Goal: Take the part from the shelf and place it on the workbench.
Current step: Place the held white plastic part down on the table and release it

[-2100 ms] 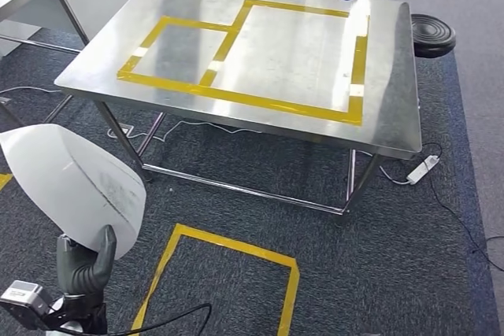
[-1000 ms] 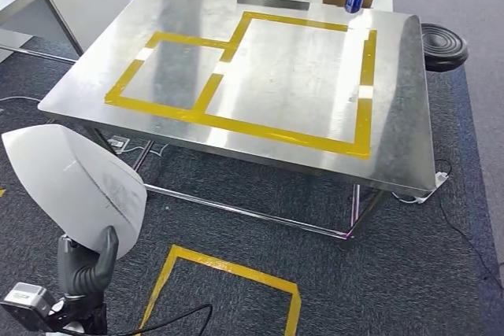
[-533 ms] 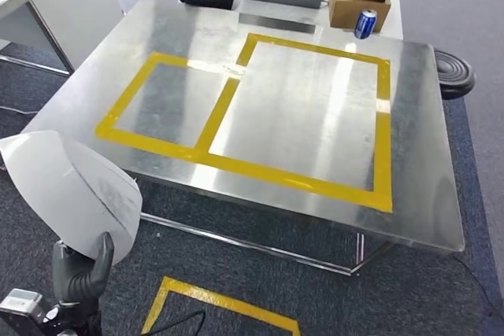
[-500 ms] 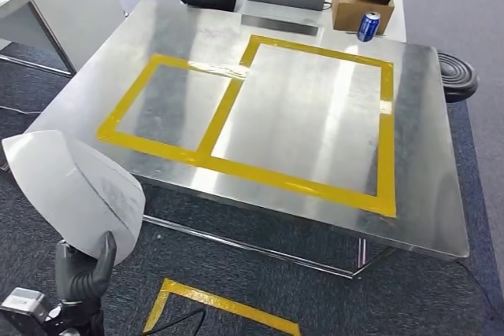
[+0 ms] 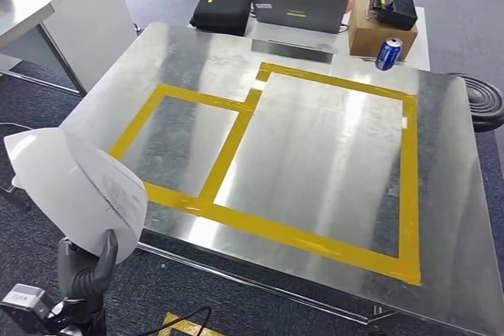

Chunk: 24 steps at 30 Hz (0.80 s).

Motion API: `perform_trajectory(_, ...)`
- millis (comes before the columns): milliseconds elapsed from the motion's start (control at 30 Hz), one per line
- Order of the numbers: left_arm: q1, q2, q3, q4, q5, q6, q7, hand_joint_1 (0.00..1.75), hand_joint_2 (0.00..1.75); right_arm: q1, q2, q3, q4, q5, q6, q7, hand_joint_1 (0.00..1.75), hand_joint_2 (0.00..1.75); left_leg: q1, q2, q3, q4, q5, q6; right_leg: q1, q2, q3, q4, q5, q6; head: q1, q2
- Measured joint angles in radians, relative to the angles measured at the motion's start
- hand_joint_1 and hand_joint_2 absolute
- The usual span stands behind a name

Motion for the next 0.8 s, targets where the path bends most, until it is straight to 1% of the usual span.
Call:
perform_trajectory(33, 0.000, 0.001, 0.000, 0.000, 0.000, -0.002, 0.001, 1.75, 1.75, -0.001, 0.000, 0.000, 0.000, 0.000, 0.000, -0.001, 0.00, 1.75, 0.002, 0.004, -0.039, 0.051, -0.025, -0.006, -0.004, -0.001, 0.004, -0.007, -0.002, 0.000, -0.002, 0.000)
perform_trajectory(67, 0.001, 0.002, 0.000, 0.000, 0.000, -0.002, 0.002, 1.75, 1.75, -0.001, 0.000, 0.000, 0.000, 0.000, 0.000, -0.001, 0.00, 1.75, 0.005, 0.005, -0.079, 0.097, -0.057, -0.012, -0.008, -0.002, 0.007, -0.010, -0.005, 0.000, -0.002, 0.000)
perform_trajectory(100, 0.002, 0.002, 0.000, 0.000, 0.000, -0.003, 0.004, 1.75, 1.75, 0.001, 0.000, 0.000, 0.000, 0.000, 0.000, -0.001, 0.00, 1.75, 0.008, 0.006, -0.112, 0.128, -0.080, -0.017, -0.012, -0.002, 0.009, -0.012, -0.009, 0.002, -0.002, 0.000)
perform_trajectory(133, 0.003, 0.003, 0.001, 0.000, 0.000, -0.003, 0.004, 1.75, 1.75, 0.002, 0.000, 0.000, 0.000, 0.000, 0.000, -0.001, 0.00, 1.75, 0.012, 0.006, -0.135, 0.135, -0.081, -0.022, -0.016, -0.002, 0.012, -0.012, -0.013, 0.005, -0.003, 0.000)
perform_trajectory(167, 0.003, 0.004, 0.001, 0.000, 0.000, -0.003, 0.005, 1.75, 1.75, 0.002, 0.001, 0.000, 0.000, 0.000, 0.001, -0.001, 0.00, 1.75, 0.016, 0.007, -0.144, 0.114, -0.053, -0.028, -0.021, -0.001, 0.016, -0.012, -0.017, 0.009, -0.003, 0.000)
perform_trajectory(200, 0.002, 0.004, 0.001, 0.000, 0.000, -0.003, 0.006, 1.75, 1.75, 0.003, 0.002, 0.000, 0.000, 0.001, 0.001, -0.001, 0.00, 1.75, 0.021, 0.007, -0.140, 0.067, -0.003, -0.035, -0.026, 0.000, 0.020, -0.011, -0.022, 0.014, -0.003, 0.000)
perform_trajectory(233, 0.002, 0.004, 0.001, 0.000, 0.000, -0.003, 0.006, 1.75, 1.75, 0.003, 0.002, 0.000, 0.000, 0.001, 0.001, -0.001, 0.00, 1.75, 0.027, 0.008, -0.132, 0.009, 0.053, -0.044, -0.030, 0.001, 0.024, -0.010, -0.026, 0.021, -0.003, 0.000)
perform_trajectory(267, 0.002, 0.004, 0.000, 0.000, 0.000, -0.003, 0.007, 1.75, 1.75, 0.003, 0.002, 0.000, 0.000, 0.001, 0.002, -0.001, 0.00, 1.75, 0.030, 0.007, -0.124, -0.044, 0.087, -0.048, -0.032, 0.003, 0.024, -0.006, -0.029, 0.030, -0.005, 0.000)
perform_trajectory(300, 0.002, 0.004, 0.000, 0.001, -0.001, -0.003, 0.007, 1.75, 1.75, 0.002, 0.002, 0.000, 0.000, 0.001, 0.002, -0.001, 0.00, 1.75, 0.032, 0.006, -0.119, -0.079, 0.110, -0.045, -0.033, 0.004, 0.022, -0.003, -0.032, 0.038, -0.006, 0.000)
perform_trajectory(333, 0.003, 0.005, 0.000, 0.001, -0.002, -0.002, 0.006, 1.75, 1.75, 0.002, 0.001, 0.000, 0.000, 0.001, 0.002, -0.001, 0.00, 1.75, 0.031, 0.005, -0.119, -0.096, 0.117, -0.037, -0.032, 0.005, 0.018, -0.001, -0.035, 0.046, -0.007, 0.000)
perform_trajectory(367, 0.004, 0.005, 0.000, 0.001, -0.003, 0.001, 0.004, 1.75, 1.75, 0.003, 0.001, 0.000, 0.000, 0.001, 0.002, -0.001, 0.00, 1.75, 0.029, 0.004, -0.121, -0.099, 0.115, -0.025, -0.033, 0.005, 0.015, -0.002, -0.037, 0.051, -0.007, 0.000)
perform_trajectory(400, 0.005, 0.005, 0.000, 0.001, -0.005, 0.006, 0.000, 1.75, 1.75, 0.004, 0.001, 0.000, 0.000, 0.001, 0.002, -0.001, 0.00, 1.75, 0.029, 0.003, -0.121, -0.098, 0.124, -0.015, -0.033, 0.004, 0.016, -0.006, -0.037, 0.057, -0.007, 0.000)
perform_trajectory(433, 0.005, 0.004, -0.001, 0.001, -0.006, 0.011, -0.005, 1.75, 1.75, 0.004, 0.001, 0.000, 0.000, 0.001, 0.002, -0.001, 0.00, 1.75, 0.029, 0.003, -0.119, -0.100, 0.126, -0.011, -0.033, 0.004, 0.018, -0.011, -0.037, 0.060, -0.006, 0.000)
perform_trajectory(467, 0.004, 0.004, -0.001, 0.000, -0.007, 0.015, -0.008, 1.75, 1.75, 0.005, 0.001, 0.000, 0.000, 0.001, 0.002, -0.001, 0.00, 1.75, 0.030, 0.003, -0.117, -0.102, 0.128, -0.008, -0.033, 0.003, 0.021, -0.015, -0.037, 0.055, -0.003, 0.000)
perform_trajectory(500, 0.003, 0.004, -0.001, 0.000, -0.006, 0.017, -0.010, 1.75, 1.75, 0.004, 0.002, 0.000, 0.000, 0.002, 0.002, -0.001, 0.00, 1.75, 0.030, 0.003, -0.115, -0.104, 0.129, -0.008, -0.032, 0.003, 0.024, -0.019, -0.036, 0.047, -0.001, 0.000)
perform_trajectory(533, 0.003, 0.004, -0.001, 0.000, -0.005, 0.018, -0.010, 1.75, 1.75, 0.004, 0.002, 0.000, 0.000, 0.002, 0.002, -0.001, 0.00, 1.75, 0.029, 0.003, -0.114, -0.104, 0.128, -0.010, -0.030, 0.002, 0.026, -0.021, -0.036, 0.036, 0.002, 0.000)
perform_trajectory(567, 0.002, 0.004, -0.001, 0.000, -0.004, 0.019, -0.010, 1.75, 1.75, 0.004, 0.002, 0.000, 0.000, 0.002, 0.002, -0.001, 0.00, 1.75, 0.028, 0.003, -0.114, -0.104, 0.129, -0.008, -0.030, 0.002, 0.027, -0.022, -0.034, 0.028, 0.004, 0.000)
perform_trajectory(600, 0.002, 0.004, -0.001, 0.000, -0.004, 0.019, -0.010, 1.75, 1.75, 0.004, 0.002, 0.000, 0.000, 0.002, 0.002, -0.001, 0.00, 1.75, 0.027, 0.003, -0.114, -0.104, 0.129, -0.007, -0.030, 0.002, 0.029, -0.022, -0.032, 0.026, 0.005, 0.000)
perform_trajectory(633, 0.002, 0.004, 0.000, 0.000, -0.004, 0.019, -0.009, 1.75, 1.75, 0.004, 0.002, 0.000, 0.000, 0.003, 0.002, -0.001, 0.00, 1.75, 0.026, 0.003, -0.114, -0.103, 0.129, -0.005, -0.031, 0.001, 0.031, -0.023, -0.029, 0.027, 0.005, 0.000)
perform_trajectory(667, 0.001, 0.004, 0.000, 0.000, -0.004, 0.020, -0.008, 1.75, 1.75, 0.004, 0.002, 0.000, 0.000, 0.003, 0.002, -0.001, 0.00, 1.75, 0.025, 0.003, -0.114, -0.103, 0.129, -0.004, -0.032, 0.001, 0.033, -0.023, -0.028, 0.031, 0.006, 0.000)
perform_trajectory(700, 0.001, 0.004, 0.000, 0.000, -0.006, 0.021, -0.005, 1.75, 1.75, 0.004, 0.002, 0.000, 0.000, 0.004, 0.002, -0.001, 0.00, 1.75, 0.024, 0.003, -0.114, -0.103, 0.128, -0.002, -0.033, 0.001, 0.034, -0.024, -0.028, 0.038, 0.006, 0.000)
perform_trajectory(800, 0.001, 0.007, -0.001, 0.000, -0.036, 0.042, 0.010, 1.75, 1.75, 0.004, 0.002, 0.000, 0.000, 0.007, 0.003, -0.001, 0.00, 1.75, 0.021, 0.003, -0.114, -0.102, 0.126, 0.001, -0.037, 0.001, 0.035, -0.026, -0.029, 0.066, 0.006, 0.000)
